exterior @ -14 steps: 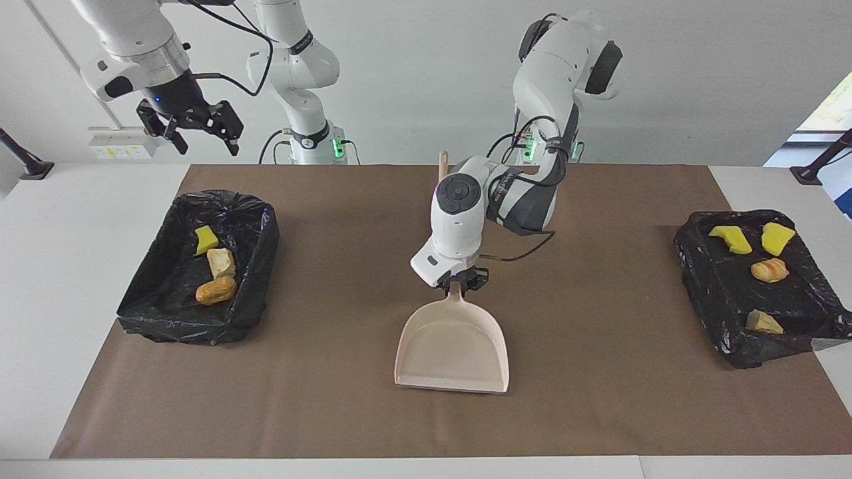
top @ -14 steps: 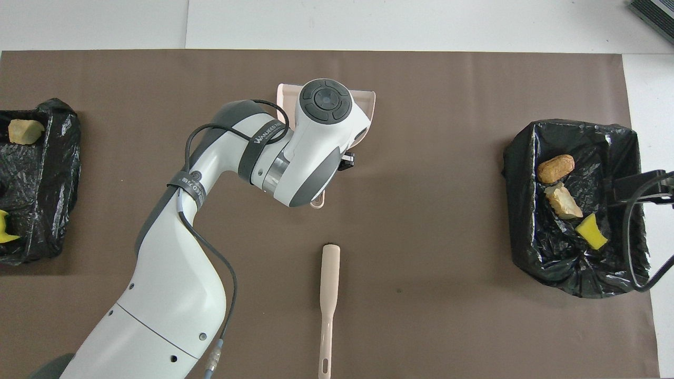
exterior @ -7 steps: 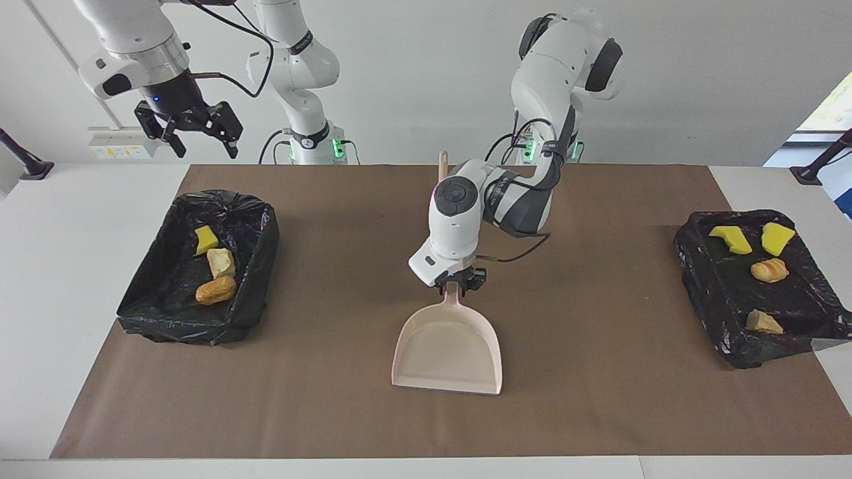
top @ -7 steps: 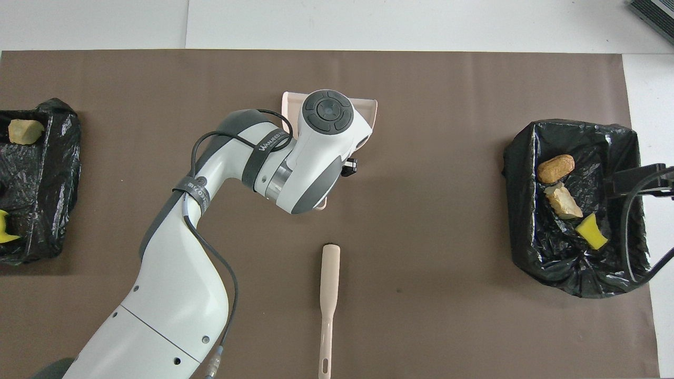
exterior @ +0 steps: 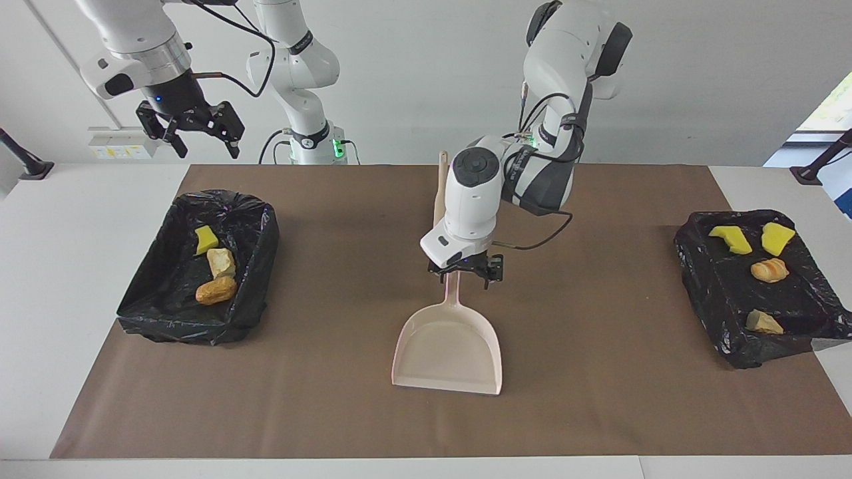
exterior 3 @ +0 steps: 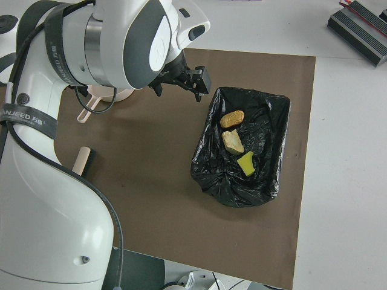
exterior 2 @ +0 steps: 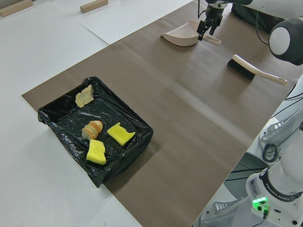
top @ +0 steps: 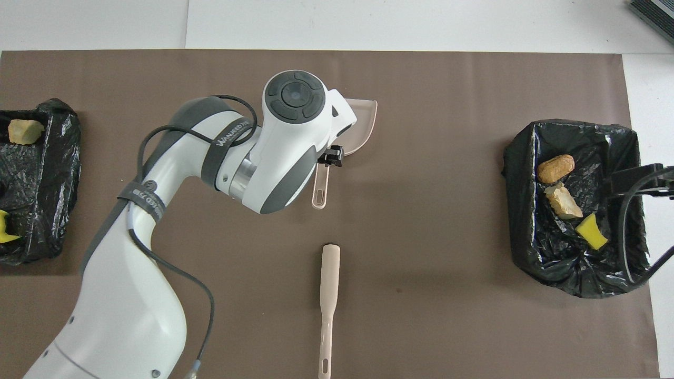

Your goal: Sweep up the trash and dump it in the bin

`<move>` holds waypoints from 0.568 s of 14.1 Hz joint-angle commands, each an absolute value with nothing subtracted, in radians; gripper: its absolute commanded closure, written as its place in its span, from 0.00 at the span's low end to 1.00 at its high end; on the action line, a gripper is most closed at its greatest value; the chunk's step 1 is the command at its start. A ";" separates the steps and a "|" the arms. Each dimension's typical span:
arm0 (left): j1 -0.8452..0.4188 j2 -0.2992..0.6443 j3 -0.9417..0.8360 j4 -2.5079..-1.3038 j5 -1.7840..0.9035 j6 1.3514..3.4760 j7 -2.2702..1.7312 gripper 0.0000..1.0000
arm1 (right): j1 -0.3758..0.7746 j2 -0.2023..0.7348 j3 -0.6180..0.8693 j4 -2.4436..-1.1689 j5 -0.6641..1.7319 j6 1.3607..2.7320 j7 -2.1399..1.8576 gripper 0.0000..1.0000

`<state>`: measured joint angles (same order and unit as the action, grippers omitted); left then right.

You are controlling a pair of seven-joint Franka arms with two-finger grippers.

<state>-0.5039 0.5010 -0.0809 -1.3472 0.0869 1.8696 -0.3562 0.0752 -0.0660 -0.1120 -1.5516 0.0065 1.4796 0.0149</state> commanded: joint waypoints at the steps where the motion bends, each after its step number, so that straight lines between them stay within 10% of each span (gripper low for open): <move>1: -0.436 0.295 -0.080 -1.528 0.067 1.803 -0.316 0.00 | 0.071 -0.075 -0.109 -1.565 0.012 1.486 -0.011 0.00; 8: -0.227 0.051 -0.078 -1.539 0.042 1.539 -0.085 0.00 | 0.071 -0.077 -0.109 -1.565 0.012 1.486 -0.011 0.00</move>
